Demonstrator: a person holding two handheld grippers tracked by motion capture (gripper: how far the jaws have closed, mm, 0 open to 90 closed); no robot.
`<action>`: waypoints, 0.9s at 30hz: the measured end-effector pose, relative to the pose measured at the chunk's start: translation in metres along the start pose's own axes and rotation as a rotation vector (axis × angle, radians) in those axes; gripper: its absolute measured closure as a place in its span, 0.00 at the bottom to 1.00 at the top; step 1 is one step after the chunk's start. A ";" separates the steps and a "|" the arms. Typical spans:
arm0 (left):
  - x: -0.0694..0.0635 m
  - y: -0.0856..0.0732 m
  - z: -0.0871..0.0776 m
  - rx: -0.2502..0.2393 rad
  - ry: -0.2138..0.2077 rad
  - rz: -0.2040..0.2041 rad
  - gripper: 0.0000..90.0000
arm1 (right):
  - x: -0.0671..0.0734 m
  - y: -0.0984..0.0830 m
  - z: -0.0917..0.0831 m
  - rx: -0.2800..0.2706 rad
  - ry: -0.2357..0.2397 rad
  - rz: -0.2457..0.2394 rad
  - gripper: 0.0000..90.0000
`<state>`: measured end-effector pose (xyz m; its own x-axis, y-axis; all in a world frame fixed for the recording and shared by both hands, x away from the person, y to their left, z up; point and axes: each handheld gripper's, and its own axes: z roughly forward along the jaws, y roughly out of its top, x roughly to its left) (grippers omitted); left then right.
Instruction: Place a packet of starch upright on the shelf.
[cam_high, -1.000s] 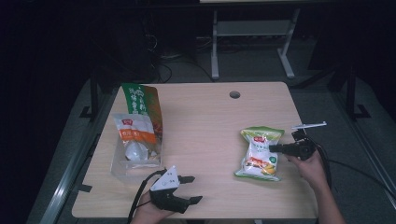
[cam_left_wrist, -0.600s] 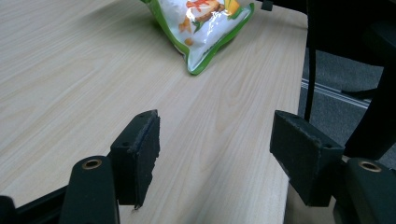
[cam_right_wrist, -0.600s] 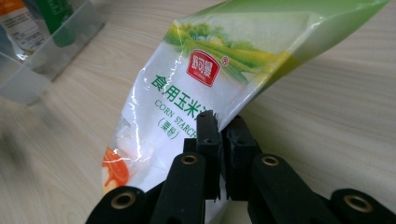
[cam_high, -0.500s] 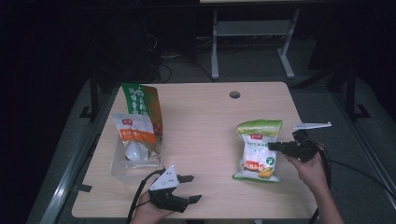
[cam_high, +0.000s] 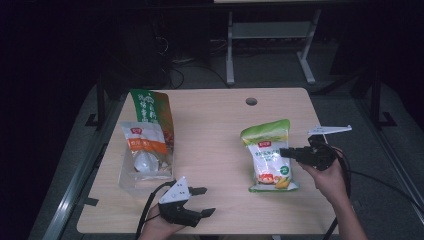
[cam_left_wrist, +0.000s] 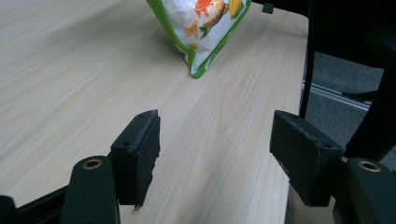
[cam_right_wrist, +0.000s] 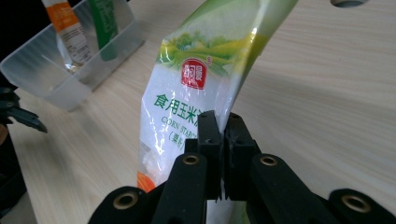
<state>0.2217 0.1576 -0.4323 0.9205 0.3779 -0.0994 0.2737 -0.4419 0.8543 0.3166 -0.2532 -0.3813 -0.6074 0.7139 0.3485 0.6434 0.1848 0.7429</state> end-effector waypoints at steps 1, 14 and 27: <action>0.000 0.000 0.000 0.000 0.000 0.000 0.37 | 0.002 0.002 0.000 -0.003 0.006 -0.009 0.97; 0.003 0.001 -0.003 -0.014 0.010 -0.011 0.37 | 0.025 0.017 0.005 -0.039 0.059 -0.058 0.98; 0.010 0.003 -0.010 -0.040 0.032 -0.013 0.37 | 0.058 0.027 0.033 -0.075 0.133 -0.115 0.98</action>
<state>0.2286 0.1679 -0.4255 0.9072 0.4099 -0.0949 0.2740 -0.4043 0.8726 0.3140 -0.1851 -0.3601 -0.7345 0.5945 0.3273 0.5322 0.2055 0.8213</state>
